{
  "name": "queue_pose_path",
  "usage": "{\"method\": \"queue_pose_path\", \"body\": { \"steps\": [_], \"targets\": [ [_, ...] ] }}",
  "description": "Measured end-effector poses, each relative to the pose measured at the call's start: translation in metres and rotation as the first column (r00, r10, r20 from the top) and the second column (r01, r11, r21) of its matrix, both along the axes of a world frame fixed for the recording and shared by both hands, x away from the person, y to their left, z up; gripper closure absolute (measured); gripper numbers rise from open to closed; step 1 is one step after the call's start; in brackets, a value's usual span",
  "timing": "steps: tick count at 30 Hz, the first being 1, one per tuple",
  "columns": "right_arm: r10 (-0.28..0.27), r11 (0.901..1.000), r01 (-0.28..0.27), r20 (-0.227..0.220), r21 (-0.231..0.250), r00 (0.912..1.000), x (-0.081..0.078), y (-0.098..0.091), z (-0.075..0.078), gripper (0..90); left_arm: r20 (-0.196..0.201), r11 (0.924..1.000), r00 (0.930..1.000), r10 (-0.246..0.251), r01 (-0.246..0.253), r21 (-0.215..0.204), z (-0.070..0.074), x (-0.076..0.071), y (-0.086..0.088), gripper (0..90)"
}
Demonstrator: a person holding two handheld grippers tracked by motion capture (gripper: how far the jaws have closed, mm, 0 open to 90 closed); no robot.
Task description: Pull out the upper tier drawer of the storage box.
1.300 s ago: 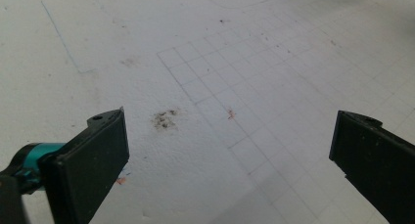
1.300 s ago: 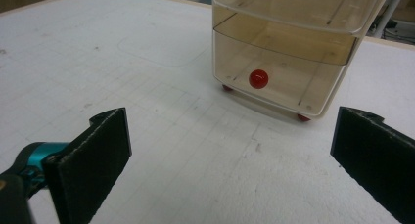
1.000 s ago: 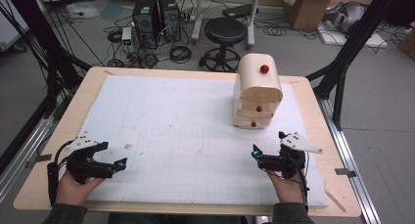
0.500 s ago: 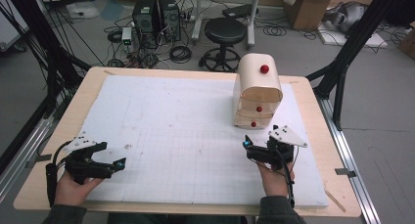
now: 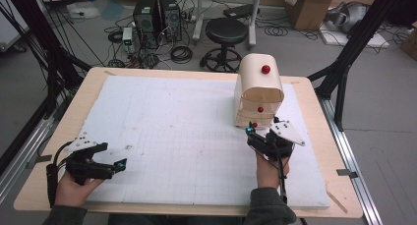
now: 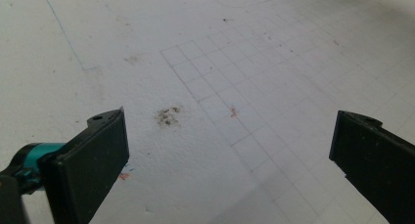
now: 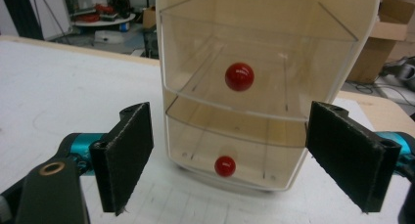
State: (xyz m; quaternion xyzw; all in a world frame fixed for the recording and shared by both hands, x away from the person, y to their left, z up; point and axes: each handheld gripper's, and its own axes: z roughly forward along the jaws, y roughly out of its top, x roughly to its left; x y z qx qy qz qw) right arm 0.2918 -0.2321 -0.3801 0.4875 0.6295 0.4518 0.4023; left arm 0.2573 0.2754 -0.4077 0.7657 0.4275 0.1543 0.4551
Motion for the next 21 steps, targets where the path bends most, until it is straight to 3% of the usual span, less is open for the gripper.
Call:
{"method": "queue_pose_path", "body": {
  "steps": [3,12,21],
  "targets": [
    [-0.002,0.9996,0.002,0.005,0.029,1.0,0.004,0.003,0.0,20.7,0.0,1.0,1.0,-0.001,0.001,-0.001,0.0,0.0,0.0,1.7],
    [-0.059,0.9974,0.058,0.018,0.042,0.9981,0.017,0.008,0.002,30.0,-0.004,1.0,1.0,-0.006,0.006,0.0,-0.001,0.001,-0.001,1.7],
    [-0.092,0.9955,0.091,0.024,0.025,0.9955,0.023,0.011,0.002,44.1,-0.005,1.0,1.0,-0.007,0.007,0.0,-0.001,0.001,-0.001,1.7]
  ]
}}
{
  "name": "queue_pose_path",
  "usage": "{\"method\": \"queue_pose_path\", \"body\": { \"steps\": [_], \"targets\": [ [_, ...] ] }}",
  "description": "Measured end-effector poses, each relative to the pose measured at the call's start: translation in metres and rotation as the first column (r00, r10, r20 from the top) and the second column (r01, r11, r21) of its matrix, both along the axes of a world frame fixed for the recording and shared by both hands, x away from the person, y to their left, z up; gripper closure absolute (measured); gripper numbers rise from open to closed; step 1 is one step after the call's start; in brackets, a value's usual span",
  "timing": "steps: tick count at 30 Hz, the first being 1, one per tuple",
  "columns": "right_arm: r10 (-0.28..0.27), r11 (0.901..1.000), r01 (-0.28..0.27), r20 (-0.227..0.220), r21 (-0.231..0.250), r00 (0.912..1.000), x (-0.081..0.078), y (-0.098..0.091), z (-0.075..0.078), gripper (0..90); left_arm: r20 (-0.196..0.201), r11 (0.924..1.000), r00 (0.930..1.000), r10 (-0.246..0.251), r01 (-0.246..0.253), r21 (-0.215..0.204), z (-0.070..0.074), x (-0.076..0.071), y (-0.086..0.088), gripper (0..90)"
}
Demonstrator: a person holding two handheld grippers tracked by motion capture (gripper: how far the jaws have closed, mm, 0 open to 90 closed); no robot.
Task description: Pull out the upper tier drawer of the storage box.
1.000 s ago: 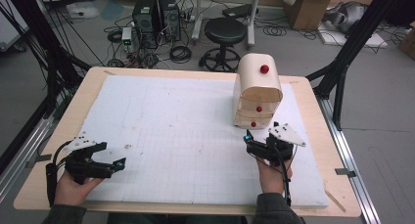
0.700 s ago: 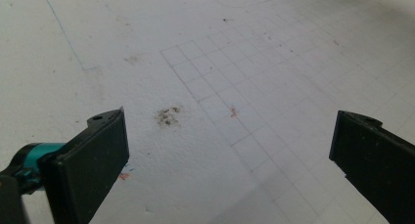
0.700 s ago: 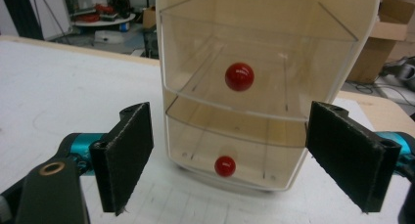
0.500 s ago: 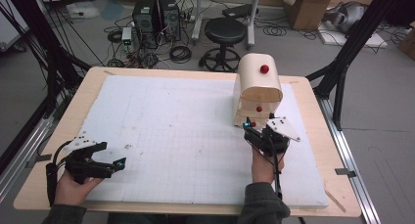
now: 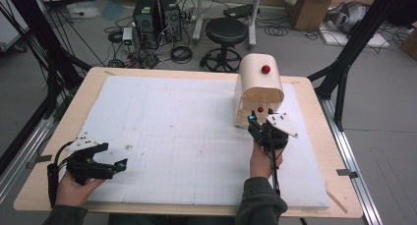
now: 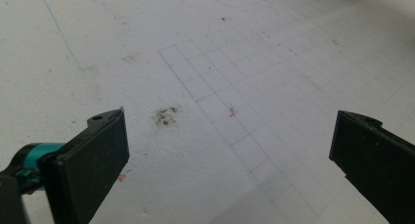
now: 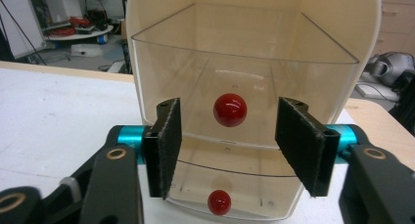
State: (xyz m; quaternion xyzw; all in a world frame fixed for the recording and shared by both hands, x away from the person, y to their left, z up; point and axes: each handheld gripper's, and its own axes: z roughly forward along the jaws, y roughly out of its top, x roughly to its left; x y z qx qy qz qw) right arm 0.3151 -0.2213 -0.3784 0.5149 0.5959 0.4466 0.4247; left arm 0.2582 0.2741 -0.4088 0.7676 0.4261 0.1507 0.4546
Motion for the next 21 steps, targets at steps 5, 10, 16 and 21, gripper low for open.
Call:
{"method": "queue_pose_path", "body": {
  "steps": [5,10,16,21],
  "targets": [
    [-0.007,0.9997,0.007,-0.002,-0.022,1.0,0.0029,0.0023,-0.0012,52.4,-0.001,1.0,1.0,-0.002,0.002,0.001,-0.0004,0.0004,-0.0001,1.7],
    [-0.009,0.9993,0.01,0.005,-0.036,0.9999,0.0046,0.0041,-0.0012,58.8,-0.005,1.0,1.0,-0.001,0.001,0.0,-0.0007,0.0005,0.0,1.7],
    [-0.013,0.9985,0.014,0.01,-0.053,0.9999,0.0058,0.0054,0.0003,65.7,-0.005,1.0,1.0,-0.001,0.001,-0.001,-0.0006,0.0005,0.0003,1.7],
    [-0.025,0.9977,0.026,0.016,-0.062,0.9996,0.0059,0.0066,0.001,70.3,-0.003,1.0,1.0,-0.001,0.001,-0.002,-0.0001,0.0003,0.0004,1.7]
  ]
}}
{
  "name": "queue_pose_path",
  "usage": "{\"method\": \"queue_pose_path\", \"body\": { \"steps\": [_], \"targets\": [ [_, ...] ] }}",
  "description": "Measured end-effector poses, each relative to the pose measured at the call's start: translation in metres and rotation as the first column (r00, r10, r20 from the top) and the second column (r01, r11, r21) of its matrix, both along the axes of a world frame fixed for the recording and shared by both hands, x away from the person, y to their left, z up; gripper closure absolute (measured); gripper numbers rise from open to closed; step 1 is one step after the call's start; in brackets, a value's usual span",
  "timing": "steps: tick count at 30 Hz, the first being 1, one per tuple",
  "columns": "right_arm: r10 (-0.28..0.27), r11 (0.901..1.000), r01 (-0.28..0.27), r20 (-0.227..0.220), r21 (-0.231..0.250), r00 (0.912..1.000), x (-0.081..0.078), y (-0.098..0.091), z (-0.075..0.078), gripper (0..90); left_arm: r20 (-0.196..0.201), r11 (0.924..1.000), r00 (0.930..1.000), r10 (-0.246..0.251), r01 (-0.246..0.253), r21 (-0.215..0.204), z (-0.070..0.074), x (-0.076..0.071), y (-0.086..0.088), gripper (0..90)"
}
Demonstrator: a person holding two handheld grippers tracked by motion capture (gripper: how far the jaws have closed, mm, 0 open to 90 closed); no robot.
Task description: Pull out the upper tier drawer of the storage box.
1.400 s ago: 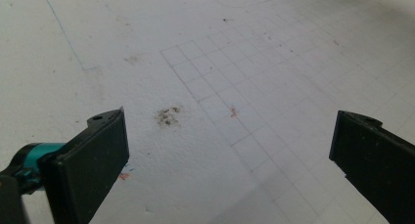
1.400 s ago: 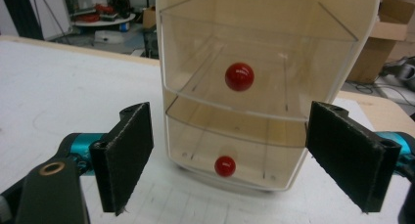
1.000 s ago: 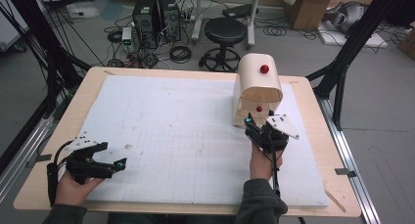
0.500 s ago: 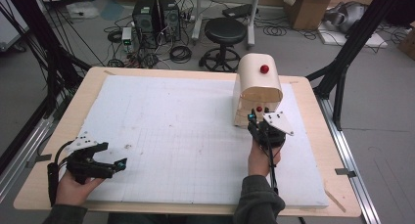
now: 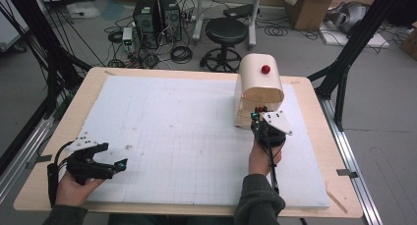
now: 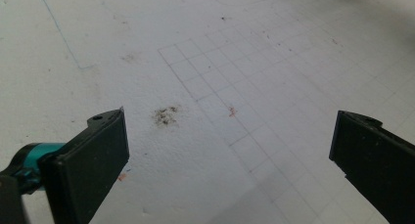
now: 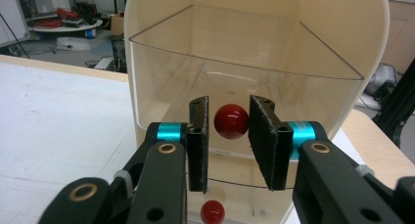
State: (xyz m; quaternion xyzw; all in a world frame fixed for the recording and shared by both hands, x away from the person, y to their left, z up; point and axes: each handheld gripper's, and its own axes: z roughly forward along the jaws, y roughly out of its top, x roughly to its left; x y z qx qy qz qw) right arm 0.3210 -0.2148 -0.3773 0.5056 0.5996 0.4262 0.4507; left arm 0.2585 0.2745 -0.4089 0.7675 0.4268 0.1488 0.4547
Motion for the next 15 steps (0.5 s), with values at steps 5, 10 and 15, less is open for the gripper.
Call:
{"method": "queue_pose_path", "body": {
  "steps": [5,10,15],
  "targets": [
    [-0.003,1.0,0.003,-0.002,-0.007,1.0,0.0003,-0.0006,0.0,72.0,0.001,1.0,1.0,-0.001,0.001,0.001,0.0,0.0,0.0,1.7],
    [-0.009,0.9999,0.009,-0.001,-0.012,1.0,0.0006,-0.0001,-0.0003,72.6,0.001,1.0,1.0,0.001,-0.001,0.0,0.0003,-0.0002,0.0,1.7],
    [-0.012,0.9999,0.012,-0.004,-0.01,0.9999,0.0004,0.0002,0.0,73.0,0.0,1.0,1.0,-0.001,0.001,0.0,0.0003,-0.0002,0.0,1.7]
  ]
}}
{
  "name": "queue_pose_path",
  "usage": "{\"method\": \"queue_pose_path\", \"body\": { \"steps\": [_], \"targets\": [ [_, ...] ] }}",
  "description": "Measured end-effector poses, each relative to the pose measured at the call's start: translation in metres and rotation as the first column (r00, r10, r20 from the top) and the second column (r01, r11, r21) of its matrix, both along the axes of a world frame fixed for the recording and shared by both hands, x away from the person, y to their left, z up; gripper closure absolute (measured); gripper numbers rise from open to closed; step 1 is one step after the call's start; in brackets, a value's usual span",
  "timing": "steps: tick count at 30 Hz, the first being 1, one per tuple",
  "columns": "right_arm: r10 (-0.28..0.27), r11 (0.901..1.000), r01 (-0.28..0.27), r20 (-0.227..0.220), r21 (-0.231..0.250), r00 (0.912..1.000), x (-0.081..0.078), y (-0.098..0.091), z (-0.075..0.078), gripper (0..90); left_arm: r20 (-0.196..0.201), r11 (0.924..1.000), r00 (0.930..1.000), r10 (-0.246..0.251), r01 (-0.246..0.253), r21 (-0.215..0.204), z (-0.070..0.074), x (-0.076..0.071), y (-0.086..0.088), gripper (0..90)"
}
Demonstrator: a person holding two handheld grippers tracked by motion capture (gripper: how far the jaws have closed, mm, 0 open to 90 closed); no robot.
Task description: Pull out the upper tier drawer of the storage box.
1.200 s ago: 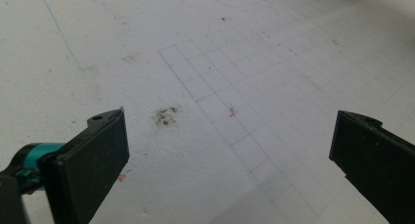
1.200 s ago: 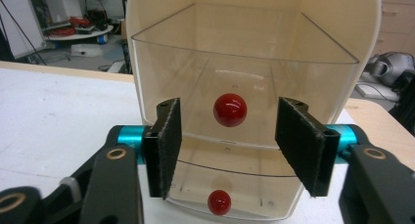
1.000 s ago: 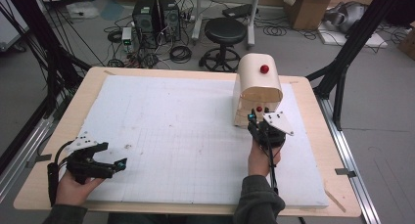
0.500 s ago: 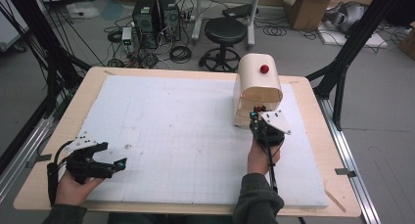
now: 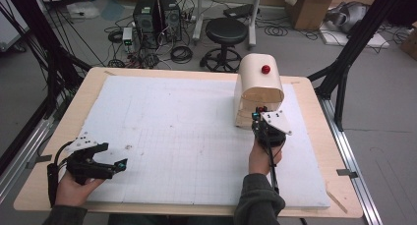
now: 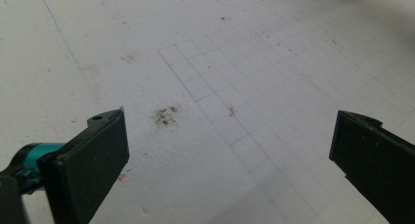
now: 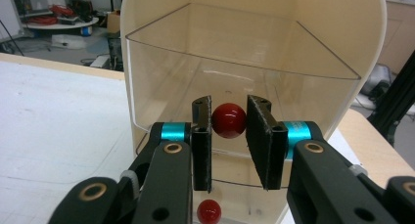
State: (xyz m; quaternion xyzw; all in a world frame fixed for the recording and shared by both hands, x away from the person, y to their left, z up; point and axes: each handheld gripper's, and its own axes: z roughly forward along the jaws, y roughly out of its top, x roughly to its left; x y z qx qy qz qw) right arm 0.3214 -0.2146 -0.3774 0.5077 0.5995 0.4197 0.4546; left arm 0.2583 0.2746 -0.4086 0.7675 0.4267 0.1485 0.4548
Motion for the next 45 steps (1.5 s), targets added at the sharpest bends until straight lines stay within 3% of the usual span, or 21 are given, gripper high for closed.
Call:
{"method": "queue_pose_path", "body": {
  "steps": [17,45],
  "targets": [
    [0.013,0.9998,-0.013,-0.01,0.015,0.9999,-0.002,-0.003,0.001,73.1,0.004,1.0,1.0,0.0,0.0,-0.002,0.0,0.0,0.001,1.7],
    [0.055,0.9975,-0.054,-0.017,0.046,0.9983,-0.021,-0.009,0.002,73.1,0.007,1.0,1.0,0.002,-0.002,-0.003,0.001,0.0,0.0,1.8]
  ]
}}
